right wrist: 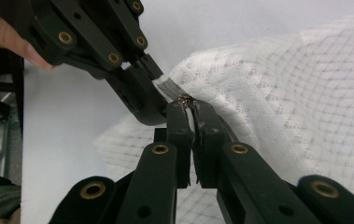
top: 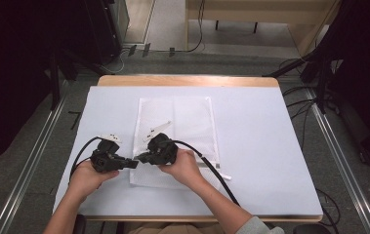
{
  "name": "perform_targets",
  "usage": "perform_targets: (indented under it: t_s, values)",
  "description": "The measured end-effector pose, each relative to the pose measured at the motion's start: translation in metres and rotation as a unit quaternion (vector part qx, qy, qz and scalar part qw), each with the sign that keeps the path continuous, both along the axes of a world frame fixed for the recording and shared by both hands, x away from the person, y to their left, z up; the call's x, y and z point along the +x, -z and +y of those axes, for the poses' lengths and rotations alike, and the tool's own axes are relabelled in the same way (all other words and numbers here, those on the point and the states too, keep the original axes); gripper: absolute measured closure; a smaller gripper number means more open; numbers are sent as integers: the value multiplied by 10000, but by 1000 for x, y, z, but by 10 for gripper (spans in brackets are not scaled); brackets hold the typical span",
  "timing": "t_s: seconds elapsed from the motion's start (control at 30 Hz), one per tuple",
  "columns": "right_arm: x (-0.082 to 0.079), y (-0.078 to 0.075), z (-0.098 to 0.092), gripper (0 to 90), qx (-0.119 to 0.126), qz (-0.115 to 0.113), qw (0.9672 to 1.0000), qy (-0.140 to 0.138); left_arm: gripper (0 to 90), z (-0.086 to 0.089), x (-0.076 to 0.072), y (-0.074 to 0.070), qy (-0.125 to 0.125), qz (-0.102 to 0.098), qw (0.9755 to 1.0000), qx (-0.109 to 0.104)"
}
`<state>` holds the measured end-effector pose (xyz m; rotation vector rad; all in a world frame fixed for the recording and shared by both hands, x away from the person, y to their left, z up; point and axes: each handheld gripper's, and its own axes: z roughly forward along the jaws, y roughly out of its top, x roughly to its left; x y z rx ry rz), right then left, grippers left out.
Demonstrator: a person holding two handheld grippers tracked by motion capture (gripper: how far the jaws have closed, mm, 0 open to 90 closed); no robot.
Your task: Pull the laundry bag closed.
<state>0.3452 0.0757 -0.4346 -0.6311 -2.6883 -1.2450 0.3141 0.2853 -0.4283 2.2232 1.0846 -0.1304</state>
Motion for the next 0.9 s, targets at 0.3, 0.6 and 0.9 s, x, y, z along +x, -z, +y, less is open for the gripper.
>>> perform_targets:
  t_s: [0.3,0.6,0.9]
  values:
    - [8,5,-13,883,-55,160,9997,151,889,10,0,1,-18,-109,9999,-88]
    - [8,8,-18,882,-176,110,9997,123,888,10,-1,1,1,-135,9999,-19]
    - [12,9,-32,881,-203,209,9994,163,885,8,-2,2,39,-140,9999,-36]
